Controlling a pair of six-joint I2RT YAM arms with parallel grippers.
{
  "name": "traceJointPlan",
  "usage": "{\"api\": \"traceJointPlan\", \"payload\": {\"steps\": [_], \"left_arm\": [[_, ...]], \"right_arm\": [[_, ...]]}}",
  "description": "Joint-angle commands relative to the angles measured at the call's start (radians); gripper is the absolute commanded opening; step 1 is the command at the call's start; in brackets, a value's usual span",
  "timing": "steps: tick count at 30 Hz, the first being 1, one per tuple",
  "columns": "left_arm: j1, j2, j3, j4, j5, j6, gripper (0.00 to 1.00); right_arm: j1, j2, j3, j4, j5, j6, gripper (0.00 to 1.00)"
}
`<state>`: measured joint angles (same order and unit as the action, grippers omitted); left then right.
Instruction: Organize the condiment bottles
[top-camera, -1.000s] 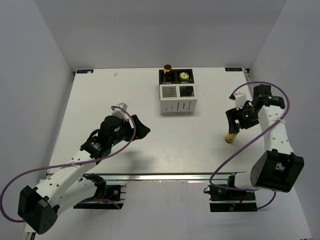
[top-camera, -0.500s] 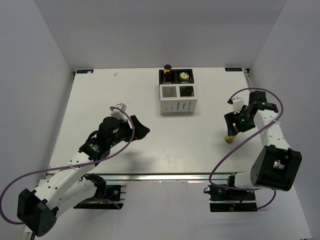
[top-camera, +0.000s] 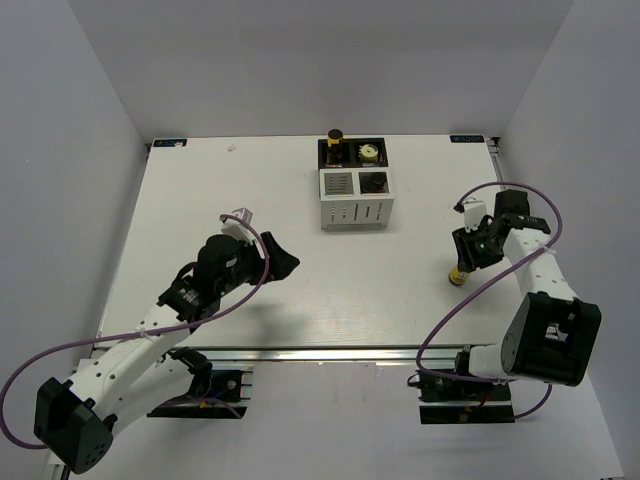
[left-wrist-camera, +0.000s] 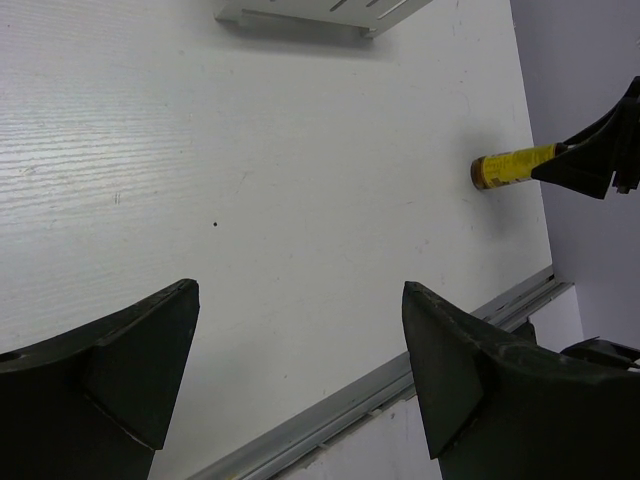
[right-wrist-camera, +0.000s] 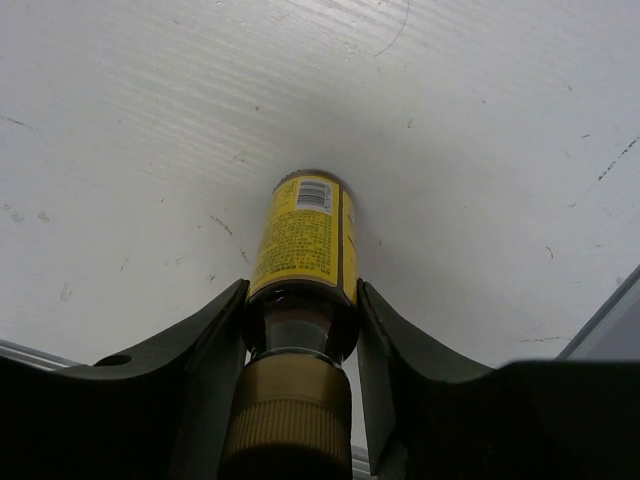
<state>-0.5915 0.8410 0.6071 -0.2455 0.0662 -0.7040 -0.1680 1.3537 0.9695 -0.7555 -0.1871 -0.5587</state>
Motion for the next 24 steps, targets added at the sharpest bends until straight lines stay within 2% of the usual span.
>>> {"api": "traceJointPlan", "payload": {"steps": [1, 3, 4, 5, 9, 12, 17, 24], "left_arm": [[-0.004, -0.020, -0.012, 0.009, 0.001, 0.000, 0.92], [-0.004, -0.019, -0.012, 0.009, 0.001, 0.000, 0.92], [-0.004, -0.019, -0.012, 0.011, 0.001, 0.000, 0.92], [-0.004, -0.019, -0.010, 0.012, 0.003, 0.000, 0.92], [-0.004, -0.007, -0.003, 0.014, 0.007, 0.006, 0.92], [-0.004, 0.009, 0.013, 0.005, 0.011, 0.015, 0.92], [-0.004, 0.006, 0.033, -0.021, 0.000, 0.021, 0.92], [-0.004, -0.023, 0.029, -0.041, -0.023, 0.006, 0.92]], "right_arm": [[-0.001, -0.044, 0.001, 0.027, -0.037, -0.021, 0.32], [-0.001, -0.060, 0.027, 0.016, -0.073, -0.036, 0.10], [-0.001, -0.061, 0.044, 0.012, -0.096, -0.044, 0.10], [-0.001, -0.061, 0.066, 0.002, -0.121, -0.052, 0.00], [0.039, -0.022, 0.249, -0.047, -0.273, -0.056, 0.00], [0.134, 0.028, 0.387, -0.061, -0.307, -0.026, 0.00], [0.352, 0.145, 0.619, -0.044, -0.307, 0.072, 0.00], [0.525, 0.382, 0.984, -0.016, -0.310, 0.123, 0.00]]}}
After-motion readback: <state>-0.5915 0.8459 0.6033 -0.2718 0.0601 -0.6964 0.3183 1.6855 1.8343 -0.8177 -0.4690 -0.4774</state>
